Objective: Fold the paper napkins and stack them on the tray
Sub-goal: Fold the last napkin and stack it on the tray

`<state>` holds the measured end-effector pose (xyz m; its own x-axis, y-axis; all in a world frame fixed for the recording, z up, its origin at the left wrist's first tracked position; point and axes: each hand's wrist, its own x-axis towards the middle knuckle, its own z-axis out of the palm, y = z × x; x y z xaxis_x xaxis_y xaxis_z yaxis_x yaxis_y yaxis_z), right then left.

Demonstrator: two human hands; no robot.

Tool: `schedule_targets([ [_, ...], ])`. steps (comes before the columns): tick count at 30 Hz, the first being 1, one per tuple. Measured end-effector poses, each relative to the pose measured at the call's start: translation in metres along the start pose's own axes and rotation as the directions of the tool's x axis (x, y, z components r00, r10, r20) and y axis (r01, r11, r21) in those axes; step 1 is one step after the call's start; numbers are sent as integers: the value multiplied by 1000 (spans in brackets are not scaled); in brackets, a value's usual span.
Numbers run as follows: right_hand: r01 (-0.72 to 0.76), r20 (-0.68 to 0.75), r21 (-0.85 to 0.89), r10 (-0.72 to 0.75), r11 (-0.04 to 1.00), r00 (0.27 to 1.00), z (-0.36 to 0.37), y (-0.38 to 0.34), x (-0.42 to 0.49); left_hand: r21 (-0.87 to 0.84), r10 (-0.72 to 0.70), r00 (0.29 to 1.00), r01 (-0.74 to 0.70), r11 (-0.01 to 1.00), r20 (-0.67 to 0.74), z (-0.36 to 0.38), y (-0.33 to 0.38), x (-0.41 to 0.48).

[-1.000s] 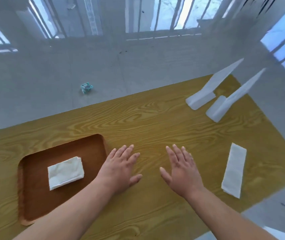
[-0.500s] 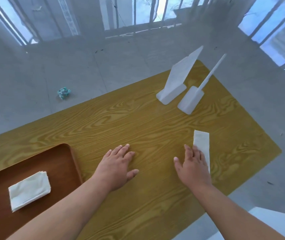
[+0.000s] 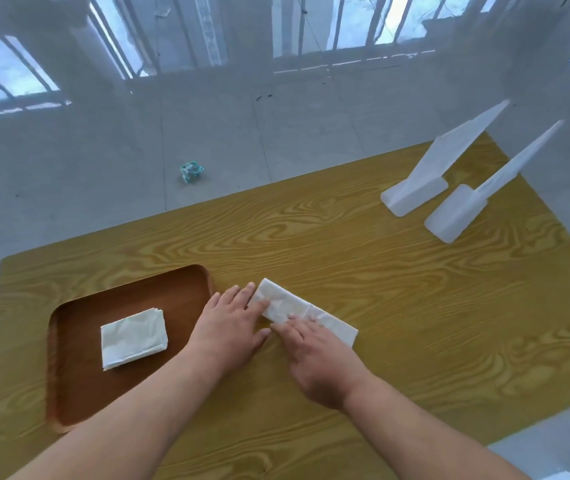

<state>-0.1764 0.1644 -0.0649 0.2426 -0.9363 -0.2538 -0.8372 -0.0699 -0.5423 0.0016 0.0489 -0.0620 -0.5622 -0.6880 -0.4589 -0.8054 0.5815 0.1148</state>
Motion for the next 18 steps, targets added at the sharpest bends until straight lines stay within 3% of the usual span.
schedule_targets([
  [4,-79,-151,-106,62,991,987,-3,14,-13,34,-22,999,23,999,-35,1,3,-5],
  [7,-166,-102,-130,153,978,983,-7,29,-21,53,-42,991,49,997,-128,-5,11,-2],
  [12,-116,-72,-86,110,990,991,-13,42,-27,-40,-40,993,36,999,-112,-13,23,12],
  [18,-11,-142,-134,-9,991,990,-14,40,-36,25,-88,996,89,996,-27,-20,27,28],
])
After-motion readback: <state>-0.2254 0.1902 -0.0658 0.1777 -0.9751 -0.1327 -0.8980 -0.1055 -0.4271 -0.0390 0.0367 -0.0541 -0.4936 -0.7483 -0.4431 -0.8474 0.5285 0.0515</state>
